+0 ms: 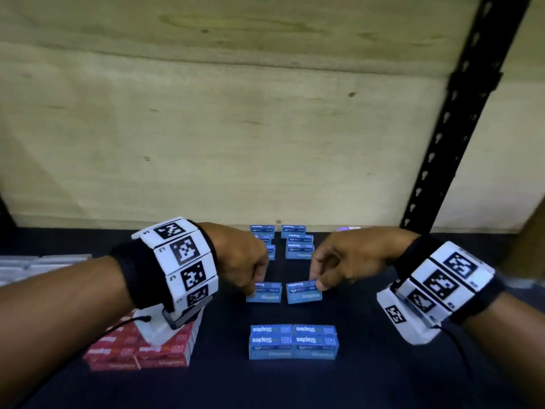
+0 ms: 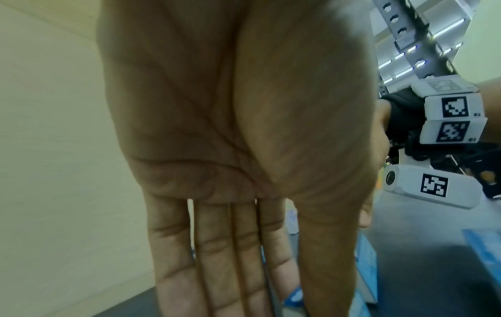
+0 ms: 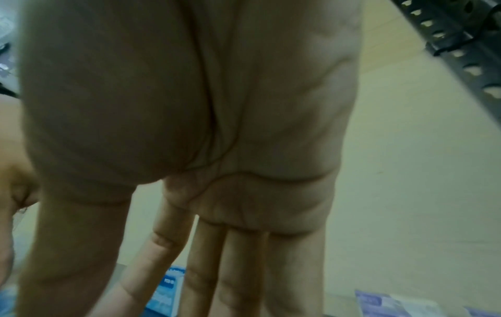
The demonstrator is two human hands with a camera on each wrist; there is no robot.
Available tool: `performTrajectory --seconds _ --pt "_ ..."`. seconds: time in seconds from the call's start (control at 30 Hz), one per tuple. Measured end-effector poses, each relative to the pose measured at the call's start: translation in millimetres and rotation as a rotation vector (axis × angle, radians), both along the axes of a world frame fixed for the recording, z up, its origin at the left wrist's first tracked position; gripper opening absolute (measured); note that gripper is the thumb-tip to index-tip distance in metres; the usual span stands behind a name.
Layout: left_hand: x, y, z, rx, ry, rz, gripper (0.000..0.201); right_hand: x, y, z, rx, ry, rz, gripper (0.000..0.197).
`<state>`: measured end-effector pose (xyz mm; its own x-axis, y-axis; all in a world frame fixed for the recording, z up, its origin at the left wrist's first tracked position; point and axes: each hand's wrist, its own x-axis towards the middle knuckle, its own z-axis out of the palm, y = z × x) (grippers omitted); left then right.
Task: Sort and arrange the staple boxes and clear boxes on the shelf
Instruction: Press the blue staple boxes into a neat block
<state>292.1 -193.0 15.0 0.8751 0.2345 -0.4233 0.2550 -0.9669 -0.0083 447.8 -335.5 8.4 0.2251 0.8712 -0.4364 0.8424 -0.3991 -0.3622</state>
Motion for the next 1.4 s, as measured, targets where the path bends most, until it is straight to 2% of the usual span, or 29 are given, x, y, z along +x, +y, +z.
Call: performTrajectory --seconds 0.37,0.53,0.8,1.23,1.4 --pt "-28.4 -11.2 4.9 -0.124 0.094 -0.022 0.028 -18.2 -32.5 2.1 -0.076 0.107 -0.034 0.009" --pt "-32.6 -14.2 8.0 -0.105 0.137 -0.082 0.035 -18.7 -37.7 -0.1 -0.109 0.121 -0.029 0.015" --pt "-37.4 -14.5 5.2 -0.069 0.188 -0.144 0.032 -19.6 -38.4 2.9 -0.155 0.116 0.018 0.02" --pt "-29.7 -17.7 2.3 -0.093 0.171 -0.169 0.031 -24.9 -36.5 -0.4 -0.119 0.033 0.124 0.023" --pt "-29.6 -9.7 0.0 -0.146 0.124 -0.09 0.036 -14.0 -30.6 1.7 -0.125 0.159 0.013 0.025"
